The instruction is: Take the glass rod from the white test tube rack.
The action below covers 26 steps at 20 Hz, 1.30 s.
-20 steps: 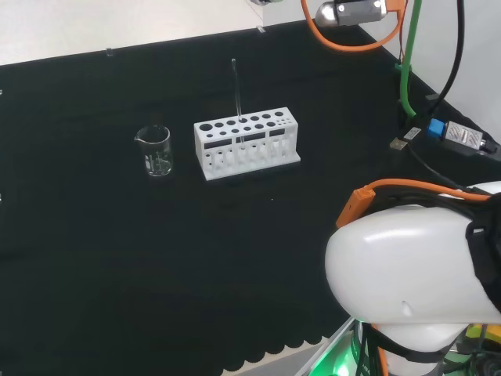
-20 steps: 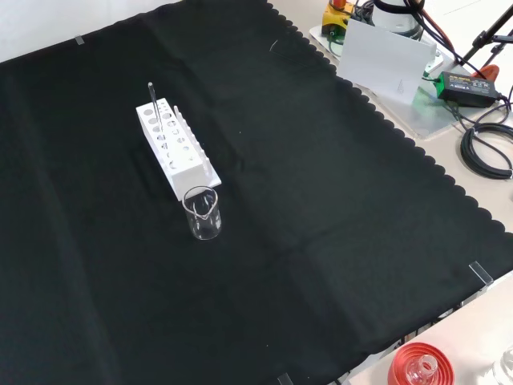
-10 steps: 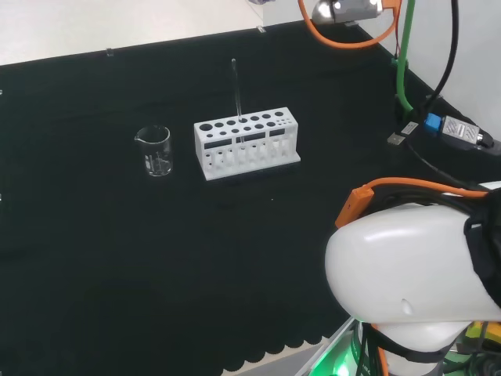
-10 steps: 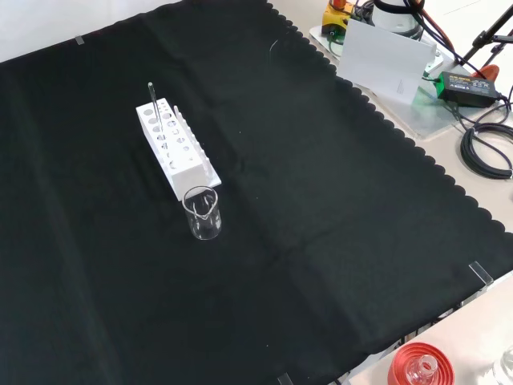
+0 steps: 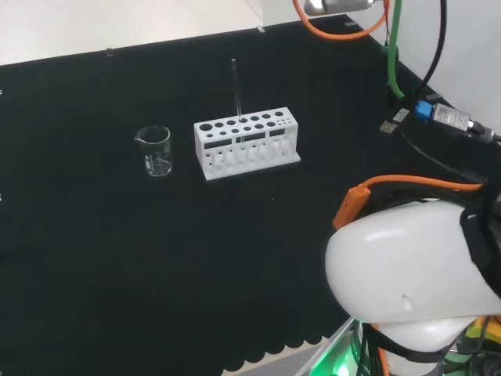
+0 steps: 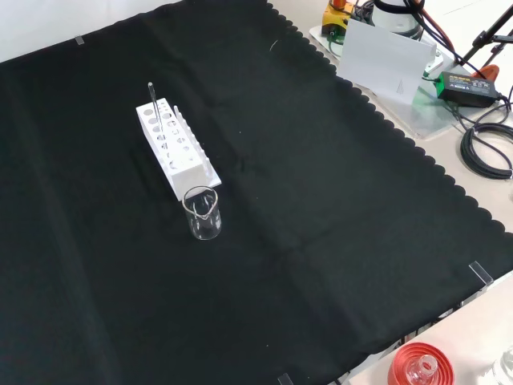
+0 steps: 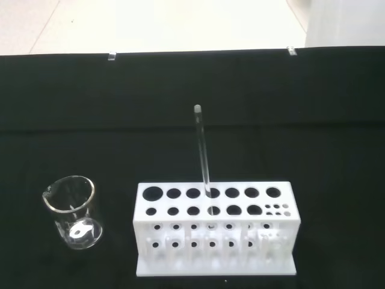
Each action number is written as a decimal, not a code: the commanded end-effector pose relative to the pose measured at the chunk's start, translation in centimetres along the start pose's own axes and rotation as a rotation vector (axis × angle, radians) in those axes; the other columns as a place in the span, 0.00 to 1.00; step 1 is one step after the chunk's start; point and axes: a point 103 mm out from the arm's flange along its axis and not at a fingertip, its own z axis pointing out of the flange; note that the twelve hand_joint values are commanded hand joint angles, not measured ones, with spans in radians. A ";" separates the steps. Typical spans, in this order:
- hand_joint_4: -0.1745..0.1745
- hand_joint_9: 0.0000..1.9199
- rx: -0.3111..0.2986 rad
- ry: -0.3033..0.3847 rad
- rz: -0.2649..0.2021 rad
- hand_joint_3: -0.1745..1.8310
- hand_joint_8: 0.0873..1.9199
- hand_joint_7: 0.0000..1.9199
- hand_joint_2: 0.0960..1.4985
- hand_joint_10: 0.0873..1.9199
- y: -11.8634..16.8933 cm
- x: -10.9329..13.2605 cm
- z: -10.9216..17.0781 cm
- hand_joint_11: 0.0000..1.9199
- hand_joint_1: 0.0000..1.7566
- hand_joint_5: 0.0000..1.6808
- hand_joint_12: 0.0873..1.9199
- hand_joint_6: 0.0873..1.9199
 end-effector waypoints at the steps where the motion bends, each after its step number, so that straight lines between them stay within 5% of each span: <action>1: 0.35 0.11 -0.002 0.007 -0.023 0.29 0.37 0.00 0.57 0.47 2.8 2.0 0.5 0.12 0.24 0.09 0.74 0.00; 11: 0.34 0.13 0.010 0.023 -0.076 0.29 0.38 0.01 0.58 0.48 7.8 2.8 1.0 0.13 0.25 0.10 0.74 0.00; 26: 0.32 0.16 0.073 0.037 -0.084 0.29 0.40 0.04 0.58 0.47 13.8 1.0 3.4 0.15 0.25 0.11 0.74 0.00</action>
